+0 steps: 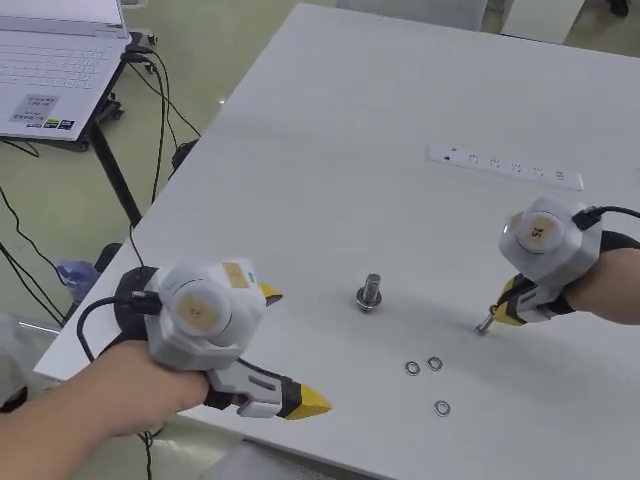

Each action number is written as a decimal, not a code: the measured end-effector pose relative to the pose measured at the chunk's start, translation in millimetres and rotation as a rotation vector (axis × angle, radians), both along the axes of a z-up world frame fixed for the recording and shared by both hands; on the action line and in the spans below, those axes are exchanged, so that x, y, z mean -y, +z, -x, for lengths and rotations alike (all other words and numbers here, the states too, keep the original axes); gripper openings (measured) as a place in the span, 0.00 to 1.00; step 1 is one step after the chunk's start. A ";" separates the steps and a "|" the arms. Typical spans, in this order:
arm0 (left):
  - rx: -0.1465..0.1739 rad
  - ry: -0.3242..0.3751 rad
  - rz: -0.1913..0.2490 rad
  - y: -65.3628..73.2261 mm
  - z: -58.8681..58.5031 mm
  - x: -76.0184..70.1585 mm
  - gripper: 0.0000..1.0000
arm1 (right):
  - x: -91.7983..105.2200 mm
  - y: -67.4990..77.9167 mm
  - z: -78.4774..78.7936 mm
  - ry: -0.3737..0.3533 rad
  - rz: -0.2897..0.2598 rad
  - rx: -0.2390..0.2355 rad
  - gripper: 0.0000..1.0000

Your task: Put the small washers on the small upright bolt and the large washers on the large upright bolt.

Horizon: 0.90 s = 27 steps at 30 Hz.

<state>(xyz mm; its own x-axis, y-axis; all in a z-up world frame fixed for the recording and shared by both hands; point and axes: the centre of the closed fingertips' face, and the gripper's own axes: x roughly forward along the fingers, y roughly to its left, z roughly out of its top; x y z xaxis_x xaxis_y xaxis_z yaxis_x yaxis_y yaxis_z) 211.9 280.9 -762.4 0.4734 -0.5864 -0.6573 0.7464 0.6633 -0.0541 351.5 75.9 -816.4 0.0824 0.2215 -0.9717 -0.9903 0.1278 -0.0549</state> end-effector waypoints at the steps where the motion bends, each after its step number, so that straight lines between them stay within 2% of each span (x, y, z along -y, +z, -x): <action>1: -0.001 -0.001 0.001 0.0 0.1 0.0 0.84 | -0.4 -0.8 0.3 0.001 0.000 -0.002 0.11; 12: -0.023 0.001 0.016 -3.0 1.2 2.2 0.83 | 1.3 -16.6 2.5 0.009 0.017 -0.011 0.12; 27: -0.043 0.009 -0.012 -7.9 2.0 -9.0 0.81 | 1.9 -40.5 0.2 0.010 0.016 -0.018 0.12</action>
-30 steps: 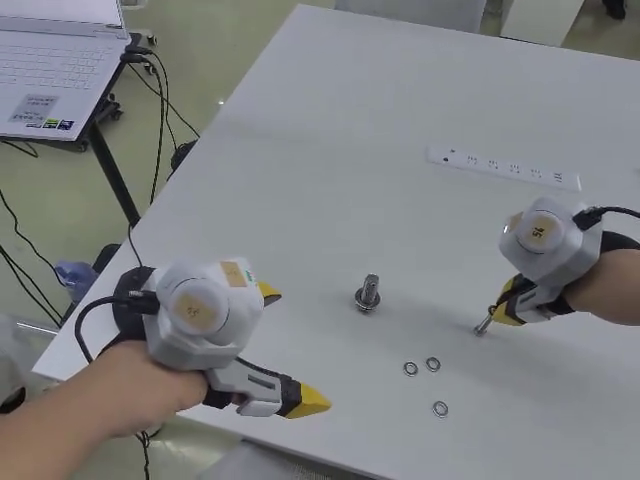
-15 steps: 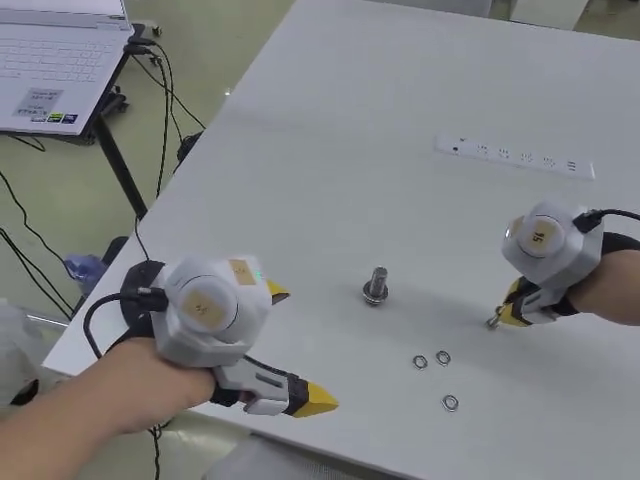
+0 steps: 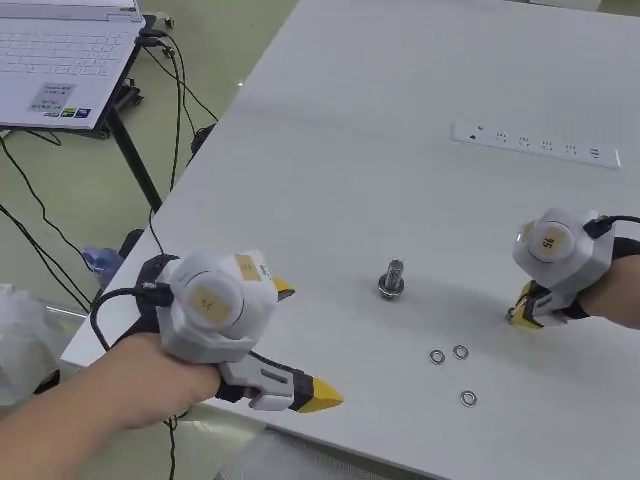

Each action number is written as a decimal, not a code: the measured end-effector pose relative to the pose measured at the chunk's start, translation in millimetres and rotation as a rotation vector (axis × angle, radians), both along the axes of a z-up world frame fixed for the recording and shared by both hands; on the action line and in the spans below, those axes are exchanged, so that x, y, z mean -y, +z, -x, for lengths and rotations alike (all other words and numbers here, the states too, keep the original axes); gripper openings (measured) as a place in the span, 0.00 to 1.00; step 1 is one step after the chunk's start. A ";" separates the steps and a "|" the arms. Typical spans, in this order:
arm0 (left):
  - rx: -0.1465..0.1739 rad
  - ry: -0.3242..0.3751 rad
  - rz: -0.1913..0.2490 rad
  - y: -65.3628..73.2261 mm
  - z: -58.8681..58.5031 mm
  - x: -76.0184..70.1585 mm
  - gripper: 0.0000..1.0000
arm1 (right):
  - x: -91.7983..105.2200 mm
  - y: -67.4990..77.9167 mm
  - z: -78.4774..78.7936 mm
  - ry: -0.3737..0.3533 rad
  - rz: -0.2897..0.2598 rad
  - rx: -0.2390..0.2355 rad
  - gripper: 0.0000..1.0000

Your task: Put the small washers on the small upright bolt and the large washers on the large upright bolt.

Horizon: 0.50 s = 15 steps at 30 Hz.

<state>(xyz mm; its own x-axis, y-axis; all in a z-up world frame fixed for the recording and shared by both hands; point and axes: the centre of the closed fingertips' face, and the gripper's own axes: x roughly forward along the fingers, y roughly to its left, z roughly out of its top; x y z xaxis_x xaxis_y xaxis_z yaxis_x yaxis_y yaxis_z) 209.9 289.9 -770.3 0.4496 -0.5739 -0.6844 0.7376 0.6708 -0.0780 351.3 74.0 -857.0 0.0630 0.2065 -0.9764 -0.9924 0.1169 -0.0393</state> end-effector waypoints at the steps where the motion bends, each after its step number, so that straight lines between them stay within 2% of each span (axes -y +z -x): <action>1: 0.000 0.001 0.000 -0.1 -0.2 -0.8 0.81 | 0.2 -0.9 0.2 -0.002 0.001 -0.002 0.12; 15: -0.002 0.003 -0.007 1.5 -0.2 -2.2 0.80 | 3.7 -5.4 0.9 0.000 -0.001 0.001 0.12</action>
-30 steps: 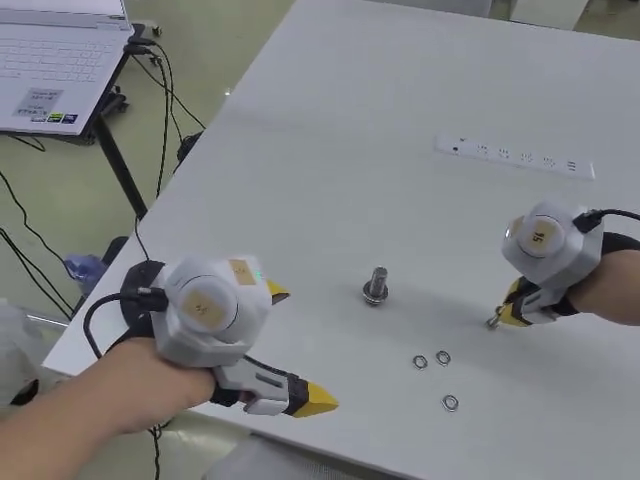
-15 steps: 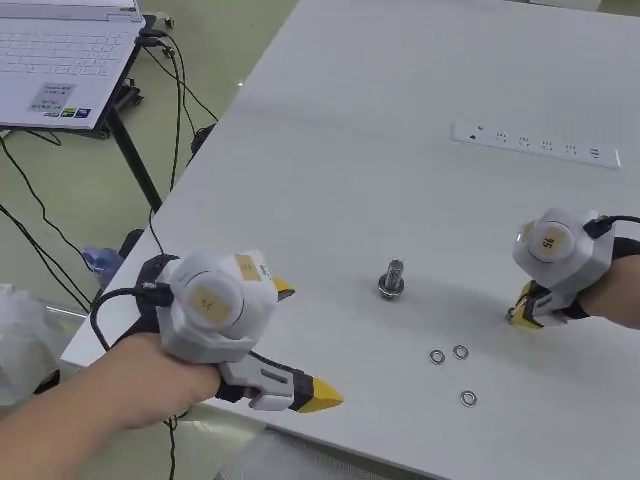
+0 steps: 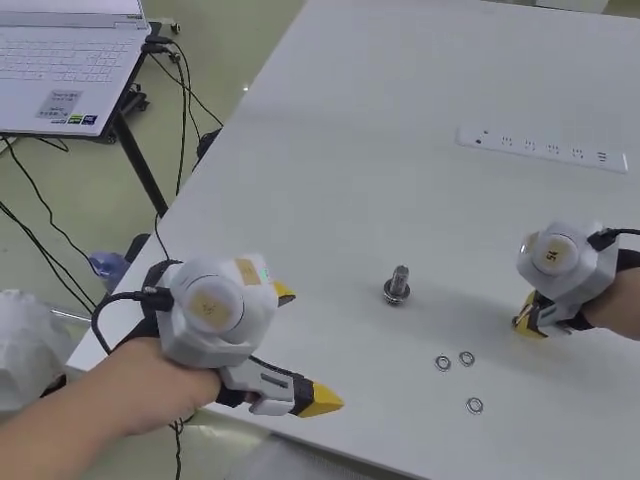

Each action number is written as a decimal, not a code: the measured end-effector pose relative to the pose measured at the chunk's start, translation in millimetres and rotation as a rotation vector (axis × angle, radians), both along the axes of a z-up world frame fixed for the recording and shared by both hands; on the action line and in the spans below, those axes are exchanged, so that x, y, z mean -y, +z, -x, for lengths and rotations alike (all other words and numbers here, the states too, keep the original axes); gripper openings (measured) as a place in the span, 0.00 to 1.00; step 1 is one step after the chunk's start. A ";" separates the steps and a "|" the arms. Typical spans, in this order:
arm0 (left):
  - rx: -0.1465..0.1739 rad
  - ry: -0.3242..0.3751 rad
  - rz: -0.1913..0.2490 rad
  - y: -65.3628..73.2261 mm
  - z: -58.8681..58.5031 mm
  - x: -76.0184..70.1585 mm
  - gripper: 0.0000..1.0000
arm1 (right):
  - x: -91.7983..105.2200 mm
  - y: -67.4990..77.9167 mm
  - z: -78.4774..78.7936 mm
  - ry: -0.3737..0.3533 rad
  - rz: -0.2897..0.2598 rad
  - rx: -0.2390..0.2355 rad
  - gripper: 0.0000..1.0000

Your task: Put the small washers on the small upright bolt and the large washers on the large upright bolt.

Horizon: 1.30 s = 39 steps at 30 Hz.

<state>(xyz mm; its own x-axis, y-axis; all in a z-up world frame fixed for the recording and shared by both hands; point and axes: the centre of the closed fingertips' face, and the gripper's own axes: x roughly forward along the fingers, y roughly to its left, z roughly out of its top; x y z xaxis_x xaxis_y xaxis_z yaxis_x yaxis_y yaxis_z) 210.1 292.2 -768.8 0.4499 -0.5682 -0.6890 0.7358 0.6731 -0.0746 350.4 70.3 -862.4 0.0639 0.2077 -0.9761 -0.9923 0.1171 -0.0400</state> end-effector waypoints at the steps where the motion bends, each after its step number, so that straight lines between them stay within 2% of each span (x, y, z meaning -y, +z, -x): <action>1: 0.000 0.000 0.001 0.1 -0.1 0.1 0.80 | -0.2 -0.3 -0.2 0.001 0.000 0.000 0.12; 9: -0.001 -0.002 0.003 0.0 2.2 1.2 0.79 | -0.5 -1.5 1.5 -0.003 -0.015 0.000 0.14; 13: -0.006 -0.002 0.001 -0.5 2.9 0.5 0.79 | 1.7 -5.2 3.8 0.004 -0.011 -0.001 0.25; 19: -0.002 0.001 0.009 1.1 3.3 -0.1 0.78 | 3.0 -2.9 2.2 -0.005 -0.009 -0.004 0.24; 28: 0.003 0.000 0.009 2.7 5.5 -0.2 0.77 | -6.1 10.1 0.7 0.032 -0.012 -0.017 0.24; 35: 0.009 0.002 0.007 5.3 8.5 -2.1 0.77 | -24.4 21.2 2.7 0.091 -0.013 -0.006 0.25; 39: 0.026 0.004 0.023 11.4 11.4 -1.6 0.77 | -35.4 27.8 8.2 0.111 -0.033 -0.007 0.26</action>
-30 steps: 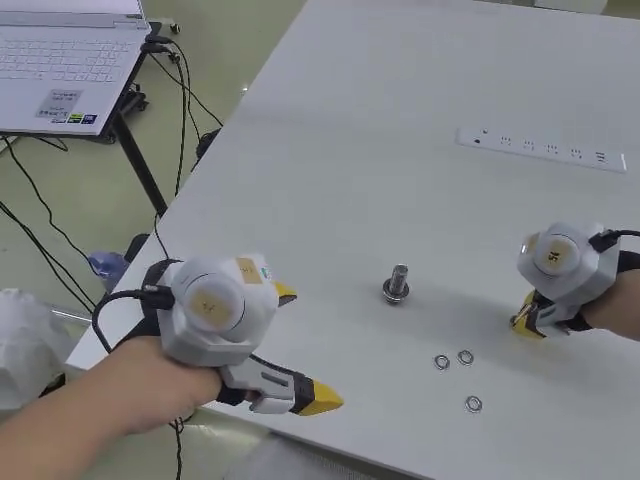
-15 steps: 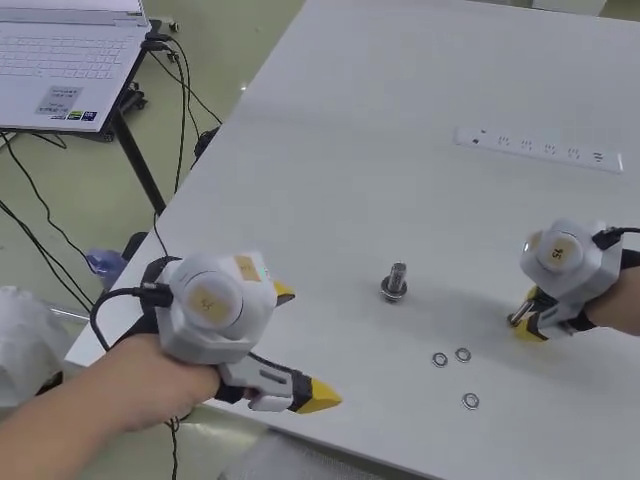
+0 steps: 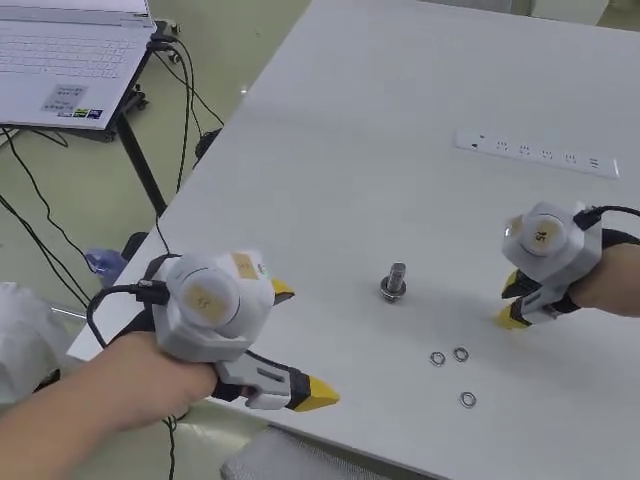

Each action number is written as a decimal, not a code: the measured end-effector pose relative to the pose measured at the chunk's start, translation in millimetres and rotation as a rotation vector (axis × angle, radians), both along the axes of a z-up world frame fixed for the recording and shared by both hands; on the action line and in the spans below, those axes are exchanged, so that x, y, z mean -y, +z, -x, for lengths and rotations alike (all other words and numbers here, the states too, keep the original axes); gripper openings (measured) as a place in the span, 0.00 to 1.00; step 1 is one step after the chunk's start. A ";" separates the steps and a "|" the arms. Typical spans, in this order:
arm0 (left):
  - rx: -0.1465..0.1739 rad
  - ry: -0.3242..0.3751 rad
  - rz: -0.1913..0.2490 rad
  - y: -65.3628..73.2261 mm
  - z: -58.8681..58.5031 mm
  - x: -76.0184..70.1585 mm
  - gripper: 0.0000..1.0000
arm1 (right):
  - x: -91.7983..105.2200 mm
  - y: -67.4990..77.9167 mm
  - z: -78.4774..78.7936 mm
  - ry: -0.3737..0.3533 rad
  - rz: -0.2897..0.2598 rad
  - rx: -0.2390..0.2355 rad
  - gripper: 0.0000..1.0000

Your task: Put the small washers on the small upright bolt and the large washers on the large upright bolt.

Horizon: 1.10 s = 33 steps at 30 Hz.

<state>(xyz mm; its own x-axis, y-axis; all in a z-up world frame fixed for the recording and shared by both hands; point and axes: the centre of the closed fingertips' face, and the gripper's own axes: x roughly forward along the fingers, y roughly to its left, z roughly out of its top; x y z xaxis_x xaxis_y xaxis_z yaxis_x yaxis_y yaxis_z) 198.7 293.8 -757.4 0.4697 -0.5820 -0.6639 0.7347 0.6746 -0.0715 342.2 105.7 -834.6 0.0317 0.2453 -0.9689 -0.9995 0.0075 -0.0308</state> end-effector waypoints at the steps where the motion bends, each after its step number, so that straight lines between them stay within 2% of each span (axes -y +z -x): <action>1: 0.000 0.003 0.001 0.0 0.7 -0.6 0.77 | -3.3 1.7 2.4 0.012 -0.003 0.002 0.26; 5: -0.001 0.016 0.016 2.2 0.9 -1.3 0.78 | -13.7 4.8 12.8 0.053 -0.013 -0.008 0.26; 9: 0.005 0.014 0.001 2.2 -0.1 -3.2 0.79 | -22.7 5.3 23.3 0.079 -0.026 -0.015 0.28; 16: 0.009 0.004 -0.006 1.3 -1.4 -0.6 0.80 | -28.3 -5.5 41.5 0.116 -0.020 -0.038 0.27; 21: 0.012 0.005 0.008 2.4 -2.2 1.2 0.81 | -29.2 -14.6 44.2 0.130 -0.027 -0.031 0.27; 28: 0.015 -0.004 0.005 3.4 -3.3 0.4 0.81 | -28.6 -26.3 49.3 0.127 -0.032 -0.029 0.26; 33: 0.015 -0.010 -0.002 3.5 -3.4 -0.2 0.80 | -26.3 -36.9 51.4 0.133 -0.014 -0.011 0.26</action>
<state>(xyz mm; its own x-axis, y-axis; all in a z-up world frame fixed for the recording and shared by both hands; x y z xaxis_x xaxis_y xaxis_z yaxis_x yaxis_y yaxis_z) 202.1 293.9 -753.9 0.4740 -0.5853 -0.6578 0.7425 0.6673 -0.0587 290.9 132.0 -871.5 -0.0129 0.2602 -0.9655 -0.9919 -0.1252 -0.0205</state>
